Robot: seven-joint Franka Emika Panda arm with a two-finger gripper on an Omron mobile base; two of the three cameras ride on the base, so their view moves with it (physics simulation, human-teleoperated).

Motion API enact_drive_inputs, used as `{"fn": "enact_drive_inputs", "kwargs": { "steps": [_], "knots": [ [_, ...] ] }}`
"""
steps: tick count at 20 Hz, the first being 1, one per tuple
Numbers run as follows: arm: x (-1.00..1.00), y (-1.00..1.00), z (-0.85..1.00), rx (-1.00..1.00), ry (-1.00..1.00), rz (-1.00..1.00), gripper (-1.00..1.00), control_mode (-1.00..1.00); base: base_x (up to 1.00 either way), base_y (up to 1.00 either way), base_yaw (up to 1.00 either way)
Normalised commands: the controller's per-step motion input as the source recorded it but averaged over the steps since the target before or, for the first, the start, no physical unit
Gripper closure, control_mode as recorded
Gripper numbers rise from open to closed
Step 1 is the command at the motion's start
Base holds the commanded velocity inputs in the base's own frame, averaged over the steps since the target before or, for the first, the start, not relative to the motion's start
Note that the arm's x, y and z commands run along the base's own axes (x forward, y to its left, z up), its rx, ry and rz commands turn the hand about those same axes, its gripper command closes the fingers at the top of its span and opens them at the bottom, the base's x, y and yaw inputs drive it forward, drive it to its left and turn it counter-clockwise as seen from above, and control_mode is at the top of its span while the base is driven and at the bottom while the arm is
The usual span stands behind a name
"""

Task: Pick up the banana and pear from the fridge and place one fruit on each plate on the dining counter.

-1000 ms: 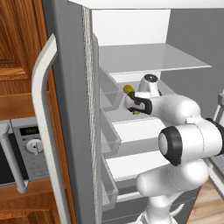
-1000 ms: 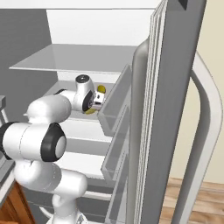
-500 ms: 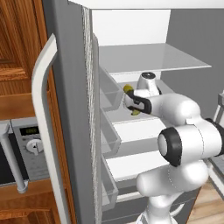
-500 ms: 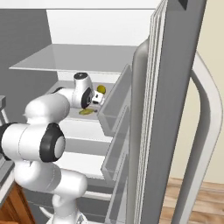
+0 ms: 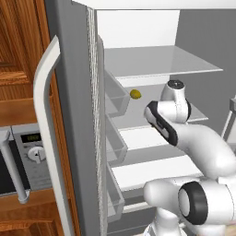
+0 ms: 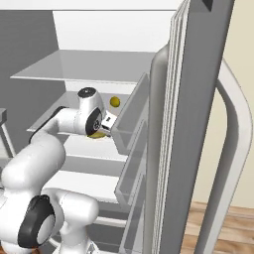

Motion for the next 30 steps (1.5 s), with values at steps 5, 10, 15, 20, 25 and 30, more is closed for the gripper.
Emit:
{"fn": "enact_drive_inputs", "kwargs": {
  "steps": [5, 10, 15, 20, 25, 30],
  "knots": [
    [-0.98, -0.12, 0.97, 0.04, 0.17, -0.08, 1.0, -1.0, 0.0, 0.0, 0.0],
    [-0.96, 0.04, 0.84, -0.06, -0.02, -0.02, 1.0, -1.0, 0.0, 0.0, 0.0],
    [-0.83, 0.03, 0.6, 0.0, -0.03, 0.12, 1.0, -1.0, 0.0, 0.0, 0.0],
    [-0.48, 0.03, 0.49, 0.0, -0.29, 0.2, 1.0, -1.0, 0.0, 0.0, 0.0],
    [-0.73, 0.06, 0.77, 0.0, -0.35, 0.17, 1.0, -1.0, 0.0, 0.0, 0.0],
    [-0.57, 0.16, 0.61, 0.0, -0.17, 0.08, 1.0, 1.0, -0.2, 0.05, 0.02]
  ]
}}
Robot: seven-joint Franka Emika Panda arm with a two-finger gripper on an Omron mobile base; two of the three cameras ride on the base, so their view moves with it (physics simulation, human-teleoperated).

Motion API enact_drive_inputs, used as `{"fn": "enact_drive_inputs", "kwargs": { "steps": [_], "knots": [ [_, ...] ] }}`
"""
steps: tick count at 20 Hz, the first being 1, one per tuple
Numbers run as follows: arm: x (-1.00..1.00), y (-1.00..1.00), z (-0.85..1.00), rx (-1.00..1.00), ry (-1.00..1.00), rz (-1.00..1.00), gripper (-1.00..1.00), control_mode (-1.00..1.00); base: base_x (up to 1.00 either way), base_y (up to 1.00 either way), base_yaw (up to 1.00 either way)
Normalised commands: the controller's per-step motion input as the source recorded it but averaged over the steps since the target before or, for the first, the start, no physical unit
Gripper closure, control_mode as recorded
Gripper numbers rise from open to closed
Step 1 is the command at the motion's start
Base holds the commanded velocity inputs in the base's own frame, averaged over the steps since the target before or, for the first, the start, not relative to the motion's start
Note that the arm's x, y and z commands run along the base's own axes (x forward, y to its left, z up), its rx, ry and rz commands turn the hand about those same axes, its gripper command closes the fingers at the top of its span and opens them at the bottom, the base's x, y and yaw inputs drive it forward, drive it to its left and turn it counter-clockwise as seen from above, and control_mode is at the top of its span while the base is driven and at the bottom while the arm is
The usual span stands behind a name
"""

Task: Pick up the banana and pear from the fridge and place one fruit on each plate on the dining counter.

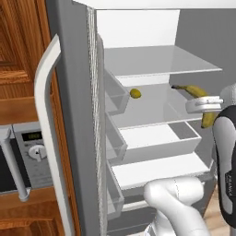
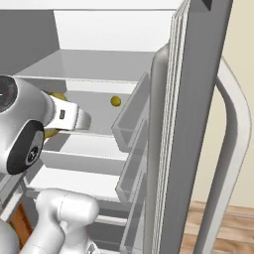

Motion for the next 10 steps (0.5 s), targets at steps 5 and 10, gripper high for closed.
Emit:
{"fn": "enact_drive_inputs", "kwargs": {
  "steps": [5, 10],
  "knots": [
    [0.0, 0.0, 0.0, 0.0, 0.0, 0.0, 1.0, 1.0, -1.0, 0.24, 0.03],
    [0.0, 0.0, 0.0, 0.0, 0.0, 0.0, 1.0, 1.0, -1.0, -0.02, 0.0]
  ]
}}
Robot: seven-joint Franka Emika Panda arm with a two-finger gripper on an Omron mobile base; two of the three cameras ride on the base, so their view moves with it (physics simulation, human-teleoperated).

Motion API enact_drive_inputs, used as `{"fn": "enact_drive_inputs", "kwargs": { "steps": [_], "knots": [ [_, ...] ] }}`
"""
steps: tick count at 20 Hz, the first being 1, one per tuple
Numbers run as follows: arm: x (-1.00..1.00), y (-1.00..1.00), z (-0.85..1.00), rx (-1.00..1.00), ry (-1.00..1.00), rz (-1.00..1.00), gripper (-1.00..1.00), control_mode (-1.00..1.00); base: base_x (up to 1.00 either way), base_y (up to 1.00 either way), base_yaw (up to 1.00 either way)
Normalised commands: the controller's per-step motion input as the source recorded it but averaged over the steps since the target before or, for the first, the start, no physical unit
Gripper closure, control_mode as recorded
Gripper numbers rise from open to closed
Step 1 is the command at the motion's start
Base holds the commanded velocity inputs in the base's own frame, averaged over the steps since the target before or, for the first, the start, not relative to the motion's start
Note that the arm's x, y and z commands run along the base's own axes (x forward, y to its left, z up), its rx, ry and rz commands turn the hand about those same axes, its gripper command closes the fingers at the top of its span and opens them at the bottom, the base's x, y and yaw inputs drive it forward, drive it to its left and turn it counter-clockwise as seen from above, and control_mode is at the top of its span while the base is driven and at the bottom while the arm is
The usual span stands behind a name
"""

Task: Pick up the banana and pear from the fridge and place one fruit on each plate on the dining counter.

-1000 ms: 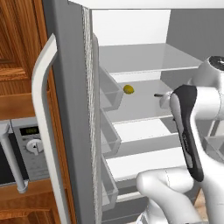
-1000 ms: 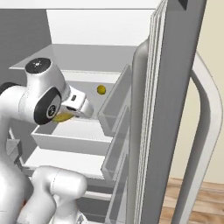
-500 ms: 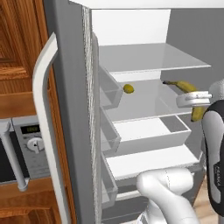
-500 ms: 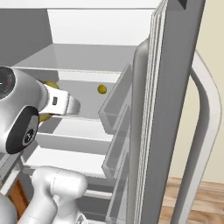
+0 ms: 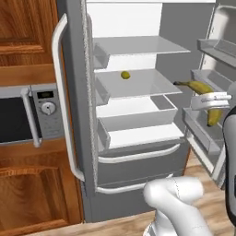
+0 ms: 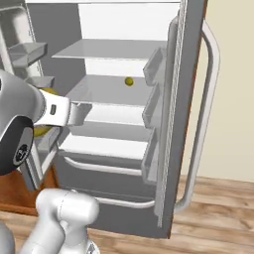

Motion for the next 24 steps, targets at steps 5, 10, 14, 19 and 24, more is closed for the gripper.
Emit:
{"fn": "enact_drive_inputs", "kwargs": {
  "steps": [5, 10, 14, 19, 24],
  "knots": [
    [0.0, 0.0, 0.0, 0.0, 0.0, 0.0, 1.0, 1.0, -1.0, -0.28, -0.2],
    [0.0, 0.0, 0.0, 0.0, 0.0, 0.0, 1.0, 1.0, -0.5, -0.18, -0.74],
    [0.0, 0.0, 0.0, 0.0, 0.0, 0.0, 1.0, 1.0, 0.0, 0.0, -1.0],
    [0.0, 0.0, 0.0, 0.0, 0.0, 0.0, 1.0, 1.0, 0.0, 0.0, -1.0],
    [0.0, 0.0, 0.0, 0.0, 0.0, 0.0, 1.0, 1.0, 0.0, 0.0, -1.0]
  ]
}}
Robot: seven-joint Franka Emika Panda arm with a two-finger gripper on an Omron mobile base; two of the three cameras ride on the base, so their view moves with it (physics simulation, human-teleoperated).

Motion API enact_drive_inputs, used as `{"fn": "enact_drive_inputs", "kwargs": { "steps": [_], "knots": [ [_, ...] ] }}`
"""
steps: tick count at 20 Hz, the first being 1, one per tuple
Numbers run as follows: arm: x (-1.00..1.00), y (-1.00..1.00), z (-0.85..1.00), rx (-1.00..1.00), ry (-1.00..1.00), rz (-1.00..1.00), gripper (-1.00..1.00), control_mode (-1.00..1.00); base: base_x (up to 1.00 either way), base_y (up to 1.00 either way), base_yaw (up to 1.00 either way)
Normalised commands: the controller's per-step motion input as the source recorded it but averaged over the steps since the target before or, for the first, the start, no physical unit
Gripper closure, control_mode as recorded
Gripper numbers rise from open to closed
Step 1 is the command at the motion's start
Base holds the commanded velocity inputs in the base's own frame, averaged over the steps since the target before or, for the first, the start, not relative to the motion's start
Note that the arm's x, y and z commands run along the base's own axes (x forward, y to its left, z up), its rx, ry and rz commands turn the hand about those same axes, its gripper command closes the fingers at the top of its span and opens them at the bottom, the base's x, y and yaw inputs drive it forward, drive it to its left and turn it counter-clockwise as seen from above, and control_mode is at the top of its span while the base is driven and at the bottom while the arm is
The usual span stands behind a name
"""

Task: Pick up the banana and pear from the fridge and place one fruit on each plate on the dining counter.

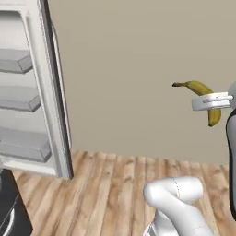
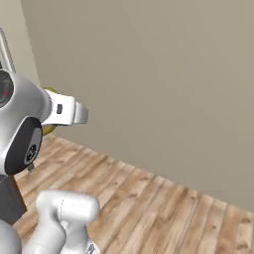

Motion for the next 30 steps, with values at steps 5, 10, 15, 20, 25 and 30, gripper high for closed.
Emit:
{"fn": "enact_drive_inputs", "kwargs": {
  "steps": [5, 10, 15, 20, 25, 30],
  "knots": [
    [0.0, 0.0, 0.0, 0.0, 0.0, 0.0, 1.0, 1.0, 0.0, 0.0, -1.0],
    [0.0, 0.0, 0.0, 0.0, 0.0, 0.0, 1.0, 1.0, 0.0, 0.0, -1.0],
    [0.0, 0.0, 0.0, 0.0, 0.0, 0.0, 1.0, 1.0, 0.0, 0.0, -1.0],
    [0.0, 0.0, 0.0, 0.0, 0.0, 0.0, 1.0, 1.0, 0.42, 0.21, -0.75],
    [0.0, 0.0, 0.0, 0.0, 0.0, 0.0, 1.0, 1.0, 1.0, 0.98, -0.27],
    [0.0, 0.0, 0.0, 0.0, 0.0, 0.0, 1.0, 1.0, 0.96, 0.91, -0.33]
  ]
}}
